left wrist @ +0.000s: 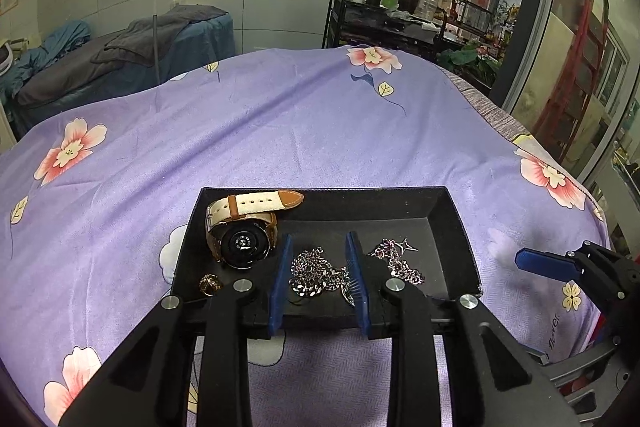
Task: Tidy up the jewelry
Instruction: 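Withdraw the open left tool from the box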
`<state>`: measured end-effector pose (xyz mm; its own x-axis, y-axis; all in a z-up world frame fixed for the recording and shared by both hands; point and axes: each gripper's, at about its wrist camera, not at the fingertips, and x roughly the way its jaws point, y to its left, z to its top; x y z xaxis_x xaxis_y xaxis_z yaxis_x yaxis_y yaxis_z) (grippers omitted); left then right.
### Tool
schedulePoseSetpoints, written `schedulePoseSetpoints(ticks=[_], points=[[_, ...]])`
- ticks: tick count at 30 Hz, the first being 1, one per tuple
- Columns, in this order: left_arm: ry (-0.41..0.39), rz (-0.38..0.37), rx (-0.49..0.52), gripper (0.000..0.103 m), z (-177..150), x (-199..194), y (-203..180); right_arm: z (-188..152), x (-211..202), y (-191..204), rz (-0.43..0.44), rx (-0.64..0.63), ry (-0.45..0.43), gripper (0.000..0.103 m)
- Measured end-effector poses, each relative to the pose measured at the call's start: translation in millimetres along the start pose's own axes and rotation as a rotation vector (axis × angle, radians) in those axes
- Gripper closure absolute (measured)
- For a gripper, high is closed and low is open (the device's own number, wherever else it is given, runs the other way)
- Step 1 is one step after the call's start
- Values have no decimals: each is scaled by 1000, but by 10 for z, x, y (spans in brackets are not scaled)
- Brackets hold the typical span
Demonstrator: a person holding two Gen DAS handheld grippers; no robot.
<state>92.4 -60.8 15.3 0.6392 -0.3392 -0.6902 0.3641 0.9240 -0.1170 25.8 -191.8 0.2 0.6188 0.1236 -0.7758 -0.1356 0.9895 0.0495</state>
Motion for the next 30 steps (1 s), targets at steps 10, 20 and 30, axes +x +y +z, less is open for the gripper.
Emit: schedulePoseSetpoints(ticks=[10,20,30], points=[[-13,103,-63,15,-100,-261,236,-53,5,34,1,-19,28,22],[135,206,-156,7,-286,-431,642,3,-39,218,4,-93,48,11],[247,266,-77,7,-370,-270,504,70,107,369,-39,-175,128,11]])
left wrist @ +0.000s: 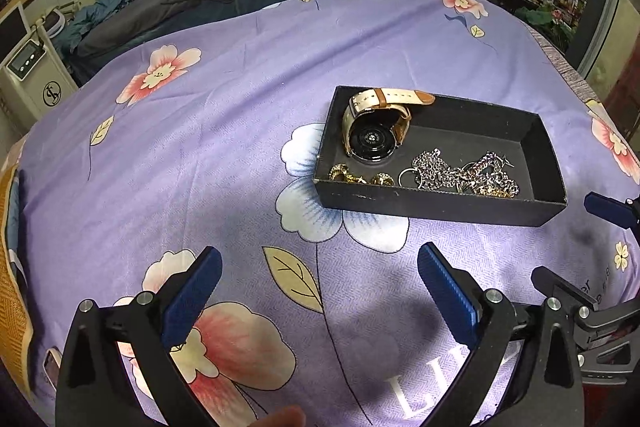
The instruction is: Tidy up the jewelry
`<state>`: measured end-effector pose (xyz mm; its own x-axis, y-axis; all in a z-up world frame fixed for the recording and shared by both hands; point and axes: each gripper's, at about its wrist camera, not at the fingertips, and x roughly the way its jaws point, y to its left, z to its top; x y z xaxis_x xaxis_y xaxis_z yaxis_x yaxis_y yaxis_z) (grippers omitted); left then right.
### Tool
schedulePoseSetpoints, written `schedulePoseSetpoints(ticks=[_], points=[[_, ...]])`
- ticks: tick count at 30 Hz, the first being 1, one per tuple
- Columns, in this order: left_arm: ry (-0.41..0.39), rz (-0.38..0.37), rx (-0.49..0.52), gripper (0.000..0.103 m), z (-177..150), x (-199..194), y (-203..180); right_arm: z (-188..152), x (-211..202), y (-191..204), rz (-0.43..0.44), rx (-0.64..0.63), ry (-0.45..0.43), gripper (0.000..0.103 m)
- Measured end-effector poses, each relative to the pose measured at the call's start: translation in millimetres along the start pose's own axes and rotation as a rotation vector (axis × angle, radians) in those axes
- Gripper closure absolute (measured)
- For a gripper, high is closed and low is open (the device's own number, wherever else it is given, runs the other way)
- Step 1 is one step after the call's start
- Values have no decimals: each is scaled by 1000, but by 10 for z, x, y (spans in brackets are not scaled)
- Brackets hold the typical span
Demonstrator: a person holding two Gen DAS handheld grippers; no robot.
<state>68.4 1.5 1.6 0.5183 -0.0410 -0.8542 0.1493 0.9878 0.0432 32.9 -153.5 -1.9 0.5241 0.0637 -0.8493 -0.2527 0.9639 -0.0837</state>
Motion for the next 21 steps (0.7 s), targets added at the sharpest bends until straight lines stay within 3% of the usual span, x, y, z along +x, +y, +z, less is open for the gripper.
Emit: schedulePoseSetpoints(ticks=[7,21], points=[[33,30,45,7,13,81,-87,121,74,-23,-38,-40,40,11],[29,3,101,7,72,123,-214,129,135,12,-66,-94,71,11]])
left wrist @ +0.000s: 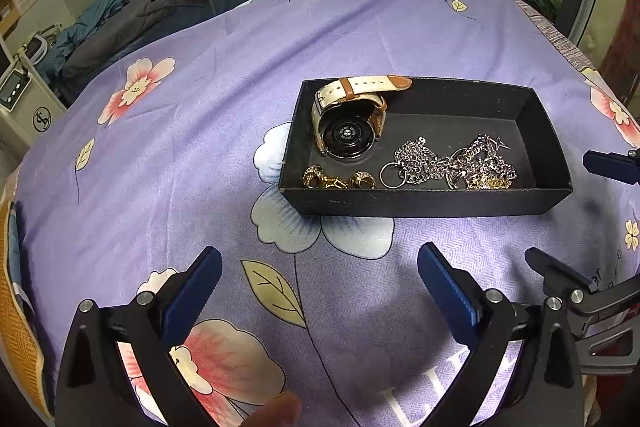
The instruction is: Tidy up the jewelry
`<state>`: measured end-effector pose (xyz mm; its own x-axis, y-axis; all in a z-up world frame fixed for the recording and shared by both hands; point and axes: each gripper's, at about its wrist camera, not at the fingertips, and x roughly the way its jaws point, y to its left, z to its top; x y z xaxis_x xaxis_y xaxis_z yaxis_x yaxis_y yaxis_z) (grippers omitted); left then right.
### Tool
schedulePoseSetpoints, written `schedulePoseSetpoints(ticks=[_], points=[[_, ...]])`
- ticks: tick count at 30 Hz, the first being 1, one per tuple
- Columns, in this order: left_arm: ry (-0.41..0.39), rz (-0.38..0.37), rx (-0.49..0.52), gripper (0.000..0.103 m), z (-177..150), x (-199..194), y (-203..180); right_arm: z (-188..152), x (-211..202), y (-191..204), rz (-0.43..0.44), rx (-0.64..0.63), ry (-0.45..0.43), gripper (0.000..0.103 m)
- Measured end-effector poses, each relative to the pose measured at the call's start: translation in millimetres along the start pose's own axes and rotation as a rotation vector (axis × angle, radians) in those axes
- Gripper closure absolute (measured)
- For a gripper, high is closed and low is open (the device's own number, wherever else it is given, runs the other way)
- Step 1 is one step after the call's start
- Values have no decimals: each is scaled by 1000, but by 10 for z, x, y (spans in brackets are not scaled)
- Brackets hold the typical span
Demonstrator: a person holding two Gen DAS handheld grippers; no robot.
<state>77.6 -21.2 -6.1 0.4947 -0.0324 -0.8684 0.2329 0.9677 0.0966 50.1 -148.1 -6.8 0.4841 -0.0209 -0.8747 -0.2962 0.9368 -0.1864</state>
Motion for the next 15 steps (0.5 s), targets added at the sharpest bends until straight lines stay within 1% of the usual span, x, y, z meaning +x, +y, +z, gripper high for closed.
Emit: schedulePoseSetpoints(ticks=[15], points=[[8,8,3,7,-17,32,-20,-30,27,12,-9,-7,11,11]])
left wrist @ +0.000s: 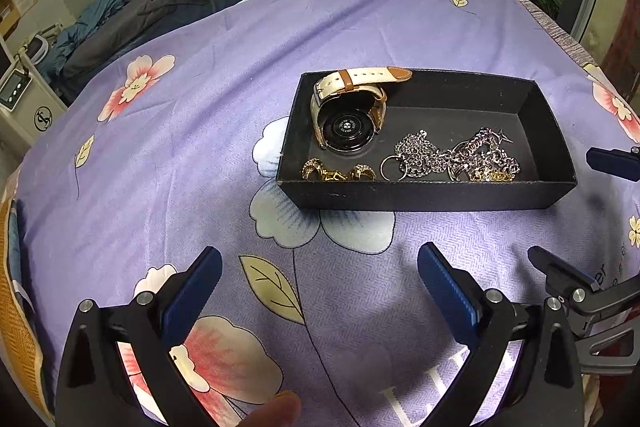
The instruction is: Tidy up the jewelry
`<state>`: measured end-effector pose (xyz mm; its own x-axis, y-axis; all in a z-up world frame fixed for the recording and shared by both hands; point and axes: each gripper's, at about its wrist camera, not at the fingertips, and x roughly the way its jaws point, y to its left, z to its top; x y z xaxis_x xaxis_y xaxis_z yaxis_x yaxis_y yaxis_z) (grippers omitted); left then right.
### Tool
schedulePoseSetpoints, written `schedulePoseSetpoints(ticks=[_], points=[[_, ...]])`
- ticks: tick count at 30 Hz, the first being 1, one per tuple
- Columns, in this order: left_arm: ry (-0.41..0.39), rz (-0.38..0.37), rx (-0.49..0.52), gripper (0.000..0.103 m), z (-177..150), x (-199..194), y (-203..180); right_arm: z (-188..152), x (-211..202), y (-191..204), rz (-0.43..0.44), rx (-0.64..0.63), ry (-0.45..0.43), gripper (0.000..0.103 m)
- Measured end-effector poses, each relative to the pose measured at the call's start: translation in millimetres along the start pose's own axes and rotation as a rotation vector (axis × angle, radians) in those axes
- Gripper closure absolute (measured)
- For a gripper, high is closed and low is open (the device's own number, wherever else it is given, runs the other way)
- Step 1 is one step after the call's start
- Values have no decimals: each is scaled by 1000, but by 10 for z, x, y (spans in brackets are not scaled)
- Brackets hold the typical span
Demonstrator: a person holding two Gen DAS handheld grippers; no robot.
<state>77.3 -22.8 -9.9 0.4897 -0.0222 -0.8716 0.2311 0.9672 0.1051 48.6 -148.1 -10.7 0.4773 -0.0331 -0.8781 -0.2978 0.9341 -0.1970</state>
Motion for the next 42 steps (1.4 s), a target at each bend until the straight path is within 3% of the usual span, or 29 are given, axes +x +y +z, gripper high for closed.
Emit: schedulePoseSetpoints(ticks=[42], points=[[-11,-14,-28,7,-26,5,13,-42,40,15,-8,-6,14,11]])
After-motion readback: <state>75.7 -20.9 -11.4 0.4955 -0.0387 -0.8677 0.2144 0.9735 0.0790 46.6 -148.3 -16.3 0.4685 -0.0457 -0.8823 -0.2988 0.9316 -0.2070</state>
